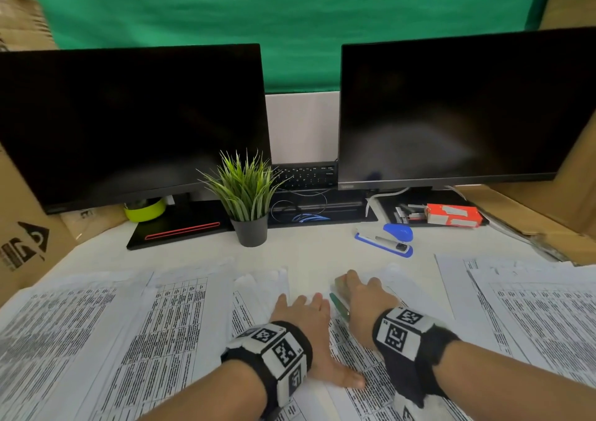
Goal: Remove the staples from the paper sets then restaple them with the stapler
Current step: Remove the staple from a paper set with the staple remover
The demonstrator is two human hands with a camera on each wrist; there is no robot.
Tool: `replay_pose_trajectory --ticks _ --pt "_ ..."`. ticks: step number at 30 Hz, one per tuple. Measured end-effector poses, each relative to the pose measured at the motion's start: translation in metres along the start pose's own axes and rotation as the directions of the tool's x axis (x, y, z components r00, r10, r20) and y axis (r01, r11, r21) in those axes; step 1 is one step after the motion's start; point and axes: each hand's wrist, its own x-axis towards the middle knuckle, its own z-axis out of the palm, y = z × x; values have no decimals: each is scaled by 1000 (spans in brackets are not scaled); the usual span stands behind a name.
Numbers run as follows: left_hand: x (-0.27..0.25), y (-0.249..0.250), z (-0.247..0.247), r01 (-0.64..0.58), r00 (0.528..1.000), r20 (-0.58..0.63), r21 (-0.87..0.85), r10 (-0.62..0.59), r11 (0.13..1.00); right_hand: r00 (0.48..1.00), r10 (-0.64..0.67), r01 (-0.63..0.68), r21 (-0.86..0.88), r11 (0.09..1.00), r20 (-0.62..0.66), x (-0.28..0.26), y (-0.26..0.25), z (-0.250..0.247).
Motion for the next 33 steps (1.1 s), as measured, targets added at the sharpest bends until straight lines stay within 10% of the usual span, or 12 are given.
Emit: replay_pose_trajectory --ticks 22,33 --pt "7 1 -20 -42 999 34 -27 43 999 977 -201 203 -24 979 71 3 56 -25" --pt "12 4 -17 -55 996 71 37 53 998 998 -60 60 -3 998 33 10 30 -14"
